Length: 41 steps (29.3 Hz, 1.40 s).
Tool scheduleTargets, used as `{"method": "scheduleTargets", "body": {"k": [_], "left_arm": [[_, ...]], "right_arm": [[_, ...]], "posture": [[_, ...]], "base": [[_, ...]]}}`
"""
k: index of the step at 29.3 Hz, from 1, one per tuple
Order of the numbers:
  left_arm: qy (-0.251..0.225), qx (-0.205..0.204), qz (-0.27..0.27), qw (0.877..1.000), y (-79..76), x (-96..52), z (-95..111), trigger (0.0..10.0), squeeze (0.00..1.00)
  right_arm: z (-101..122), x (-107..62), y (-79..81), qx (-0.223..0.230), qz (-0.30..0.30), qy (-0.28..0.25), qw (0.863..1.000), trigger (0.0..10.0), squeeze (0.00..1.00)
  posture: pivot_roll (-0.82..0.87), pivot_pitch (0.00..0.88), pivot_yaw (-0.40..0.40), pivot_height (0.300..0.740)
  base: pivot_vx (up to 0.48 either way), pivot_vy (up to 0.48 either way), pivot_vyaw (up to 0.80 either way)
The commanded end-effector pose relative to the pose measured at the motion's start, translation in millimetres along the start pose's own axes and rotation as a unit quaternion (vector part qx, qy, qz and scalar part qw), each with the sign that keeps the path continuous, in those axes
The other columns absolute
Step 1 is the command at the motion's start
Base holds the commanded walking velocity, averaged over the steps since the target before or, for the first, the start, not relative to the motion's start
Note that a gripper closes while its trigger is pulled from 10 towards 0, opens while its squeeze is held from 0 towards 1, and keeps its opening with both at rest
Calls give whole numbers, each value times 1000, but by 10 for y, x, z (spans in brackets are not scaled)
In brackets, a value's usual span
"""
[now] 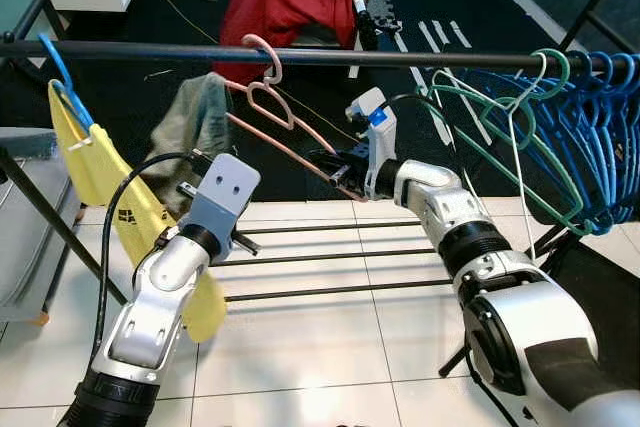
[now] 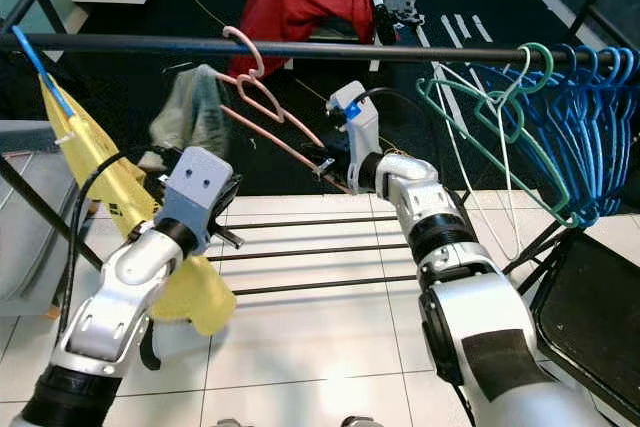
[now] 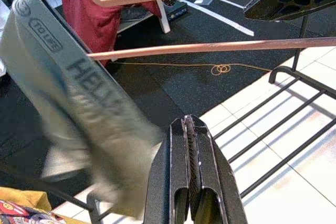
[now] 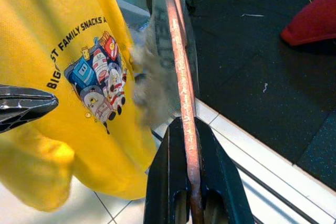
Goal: Hang hanger
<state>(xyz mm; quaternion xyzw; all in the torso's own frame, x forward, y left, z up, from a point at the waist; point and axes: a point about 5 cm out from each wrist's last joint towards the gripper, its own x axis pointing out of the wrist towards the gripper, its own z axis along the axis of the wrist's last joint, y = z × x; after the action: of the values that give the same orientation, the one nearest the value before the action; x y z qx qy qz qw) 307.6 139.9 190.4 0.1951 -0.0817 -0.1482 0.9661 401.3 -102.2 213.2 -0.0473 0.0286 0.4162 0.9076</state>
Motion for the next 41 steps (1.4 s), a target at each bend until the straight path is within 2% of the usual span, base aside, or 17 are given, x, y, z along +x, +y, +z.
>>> {"method": "scheduleTargets", "body": {"k": [1, 13, 18, 30, 31, 37, 38, 40, 41], "left_arm": [[7, -1, -8, 1000, -46, -9, -17, 10000, 0], [-1, 6, -9, 1000, -40, 4, 18, 10000, 0], [-7, 8, -11, 1000, -31, 14, 44, 10000, 0], [-9, 11, -18, 1000, -36, 7, 45, 10000, 0], [-9, 13, -22, 1000, -46, 11, 43, 10000, 0], [-10, 14, -24, 1000, -54, 19, 46, 10000, 0], [-12, 14, -26, 999, -58, 29, 55, 10000, 0], [-12, 14, -26, 999, -58, 29, 55, 10000, 0], [-15, 16, -28, 999, -64, 38, 63, 10000, 0]], "right_arm": [[53, -9, -28, 7, -6, -18, 1000, 0, 0], [28, -95, -74, 18, -8, -57, 998, 0, 0], [12, -114, 17, 17, 37, -86, 995, 0, 0], [-7, -194, 140, 6, 61, -117, 991, 0, 0], [-59, -241, 187, 2, 63, -117, 991, 0, 0], [-132, -296, 233, 4, 63, -115, 991, 0, 0], [-217, -363, 262, 6, 55, -110, 992, 0, 0], [-217, -363, 262, 6, 55, -110, 992, 0, 0], [-312, -436, 275, 8, 40, -104, 994, 0, 0]], "posture": [[-14, 202, -82, 740], [-14, 173, -65, 740], [-15, 159, -56, 740], [-30, 163, -34, 740], [-37, 166, -28, 740], [-38, 167, -26, 740], [-39, 167, -22, 740], [-39, 167, -22, 740], [-40, 166, -17, 740]], "base": [[0, 0, 0], [0, 0, 0], [0, 0, 0], [0, 0, 0], [0, 0, 0], [0, 0, 0], [0, 0, 0], [0, 0, 0], [0, 0, 0]]}}
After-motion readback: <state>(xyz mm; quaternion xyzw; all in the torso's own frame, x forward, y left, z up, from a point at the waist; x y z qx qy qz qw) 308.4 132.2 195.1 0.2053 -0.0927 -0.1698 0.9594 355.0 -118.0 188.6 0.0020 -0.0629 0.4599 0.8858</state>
